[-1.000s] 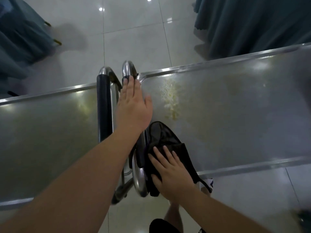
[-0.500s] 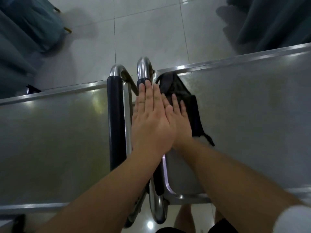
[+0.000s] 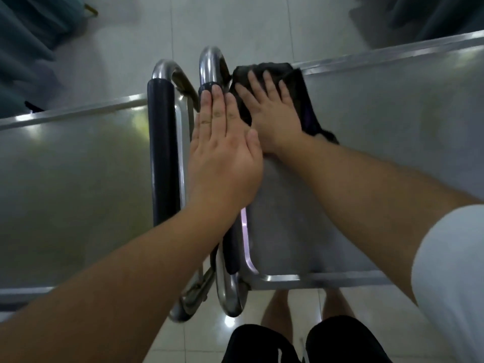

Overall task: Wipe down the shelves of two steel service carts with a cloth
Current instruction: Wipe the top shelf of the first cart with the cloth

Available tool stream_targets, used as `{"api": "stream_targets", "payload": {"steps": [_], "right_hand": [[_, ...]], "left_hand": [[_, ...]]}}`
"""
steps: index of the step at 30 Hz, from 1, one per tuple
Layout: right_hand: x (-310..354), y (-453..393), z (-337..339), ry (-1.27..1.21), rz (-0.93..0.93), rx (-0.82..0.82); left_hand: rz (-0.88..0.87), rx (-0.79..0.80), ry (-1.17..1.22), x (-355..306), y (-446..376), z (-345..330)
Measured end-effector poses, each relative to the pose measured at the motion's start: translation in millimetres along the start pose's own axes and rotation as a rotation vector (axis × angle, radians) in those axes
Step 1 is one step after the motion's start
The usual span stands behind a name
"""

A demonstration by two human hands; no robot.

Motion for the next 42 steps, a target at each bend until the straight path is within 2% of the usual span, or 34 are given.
{"api": "stream_targets", "payload": {"steps": [7,10,13,17,21,27,30,36,42], "right_hand": [[31,188,-36,-0.043,0.019,-0.024],[24,279,-56,-0.015,0.085,0.005],[4,328,-66,0.032,0.145,0.038],[-20,300,-61,0.045,0.172,0.010],[-47,197,-46,0.069,0.086,-0.087],[-73,42,-9,0.059,0.035,-0.021],[-81,2,1,0.045,0.001,-0.014],[-63,21,1,0.011,-0.038,0.032],[-16,163,-28,-0.017,0.114,0.028]], "left_hand": [[0.012,-0.003,-0.014,-3,2,1],[0.001,-0.008,-0.019,-2,2,2],[-0.008,-0.021,-0.027,-2,2,3],[-0.022,-0.021,-0.041,-2,3,2],[-0.031,-0.031,-0.051,-3,3,0],[-0.025,-0.027,-0.094,-3,2,-1],[-0.014,-0.016,-0.111,-3,2,-1],[-0.003,-0.018,-0.128,-1,1,-3],[-0.007,-0.002,-0.150,-3,1,-3]]}}
Point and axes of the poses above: each hand's wrist, its own y-axis away from the middle knuckle, its own z-axis out of the back of the hand, x = y × z, the point moved 1 cm from there along -y, towards the middle knuckle, and after that the axes turned 15 degrees about y, right-handed, at the moved point
